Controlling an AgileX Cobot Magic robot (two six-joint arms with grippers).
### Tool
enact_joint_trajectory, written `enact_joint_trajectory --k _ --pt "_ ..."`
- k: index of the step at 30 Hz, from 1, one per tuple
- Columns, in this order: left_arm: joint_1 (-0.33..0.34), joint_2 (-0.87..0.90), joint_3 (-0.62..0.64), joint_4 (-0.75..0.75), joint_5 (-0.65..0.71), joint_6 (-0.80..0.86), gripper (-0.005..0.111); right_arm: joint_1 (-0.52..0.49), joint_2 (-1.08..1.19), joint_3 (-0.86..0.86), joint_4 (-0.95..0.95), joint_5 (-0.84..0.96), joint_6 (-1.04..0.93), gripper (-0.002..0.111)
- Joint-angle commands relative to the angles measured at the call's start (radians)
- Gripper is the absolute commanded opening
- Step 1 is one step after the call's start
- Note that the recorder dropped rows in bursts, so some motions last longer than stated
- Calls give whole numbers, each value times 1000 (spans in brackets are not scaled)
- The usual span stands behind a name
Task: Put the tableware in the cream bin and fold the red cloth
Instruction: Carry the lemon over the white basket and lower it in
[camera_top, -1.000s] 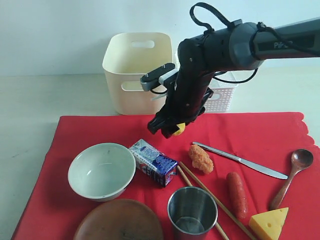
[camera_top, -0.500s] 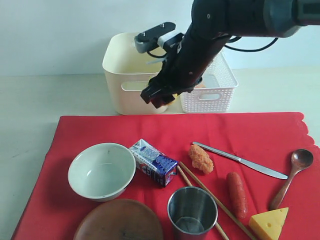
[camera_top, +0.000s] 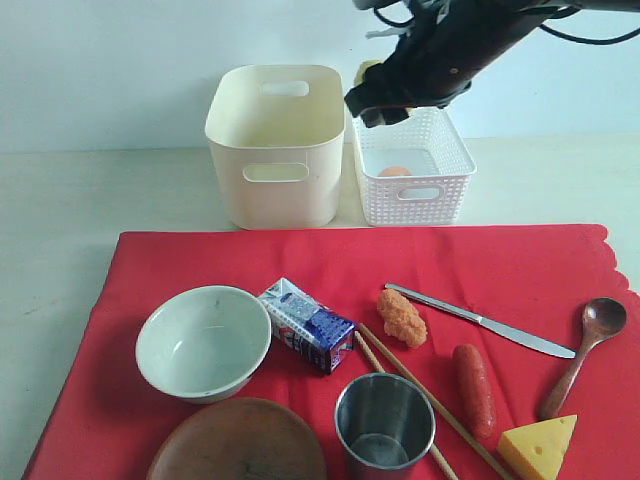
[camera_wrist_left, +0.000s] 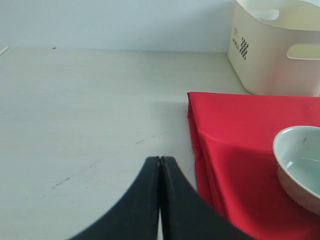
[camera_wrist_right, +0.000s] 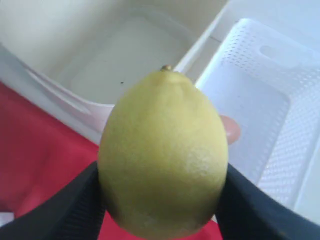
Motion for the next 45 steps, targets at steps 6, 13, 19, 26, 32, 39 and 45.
enact_joint_trajectory --k 6,13,19,26,32,39,45 --pt "2 -6 3 1 -13 -1 0 -112 -4 2 8 -153 4 0" --pt "2 -6 3 1 -13 -1 0 -119 110 -54 -12 -243 1 0" --pt "2 -6 3 1 -13 -1 0 -119 304 -311 -62 -95 1 0" --pt "2 -6 3 1 -13 -1 0 -121 466 -564 -115 70 49 0" --pt "2 -6 3 1 -13 -1 0 -139 608 -744 -126 175 64 0" --pt "2 -6 3 1 -13 -1 0 -150 714 -839 -135 192 74 0" --pt "2 -6 3 1 -13 -1 0 -150 753 -839 -135 124 67 1"
